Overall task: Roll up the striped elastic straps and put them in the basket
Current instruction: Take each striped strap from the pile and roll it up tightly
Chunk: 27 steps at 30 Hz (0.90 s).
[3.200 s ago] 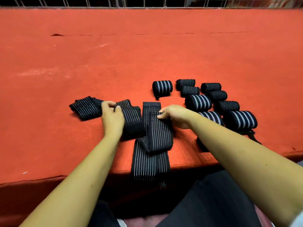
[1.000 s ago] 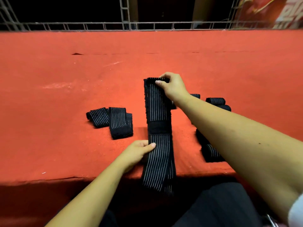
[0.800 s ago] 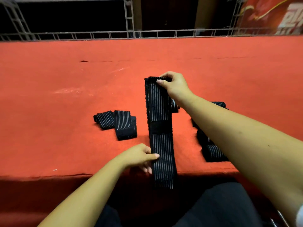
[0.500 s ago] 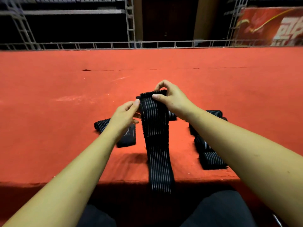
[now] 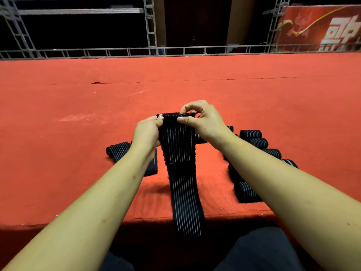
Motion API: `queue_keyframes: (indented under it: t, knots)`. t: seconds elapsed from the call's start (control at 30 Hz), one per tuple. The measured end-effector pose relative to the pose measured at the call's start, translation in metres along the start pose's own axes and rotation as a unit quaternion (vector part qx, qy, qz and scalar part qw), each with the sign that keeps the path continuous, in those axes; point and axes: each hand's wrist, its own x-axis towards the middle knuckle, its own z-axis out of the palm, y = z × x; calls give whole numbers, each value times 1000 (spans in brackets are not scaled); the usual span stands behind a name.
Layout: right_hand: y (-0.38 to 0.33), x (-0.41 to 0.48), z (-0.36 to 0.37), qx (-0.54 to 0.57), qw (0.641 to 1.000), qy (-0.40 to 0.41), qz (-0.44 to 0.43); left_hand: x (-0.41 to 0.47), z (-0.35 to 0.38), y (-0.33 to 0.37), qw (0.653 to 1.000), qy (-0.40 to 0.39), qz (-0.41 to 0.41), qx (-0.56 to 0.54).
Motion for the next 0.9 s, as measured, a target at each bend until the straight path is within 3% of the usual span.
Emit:
queue_keyframes:
  t: [0.13, 0.3, 0.4, 0.5, 0.8, 0.9]
  knots:
    - [3, -2, 0, 25, 999, 24, 0, 14, 10, -1, 999, 30, 1, 20]
    - [12, -7, -8, 90, 995, 29, 13, 37, -3, -9, 988, 126, -52, 74]
    - [14, -12, -8, 123, 991, -17, 55, 31, -1, -17, 997, 14, -51, 49]
    - [17, -8, -3, 85, 994, 0, 74, 15, 10, -16, 995, -93, -44, -8]
    - [28, 1, 7, 60, 993, 28, 98, 12, 1, -20, 981, -123, -63, -138]
    - [30, 3, 12, 48, 992, 60, 101, 13, 0, -21, 981, -170, -34, -89]
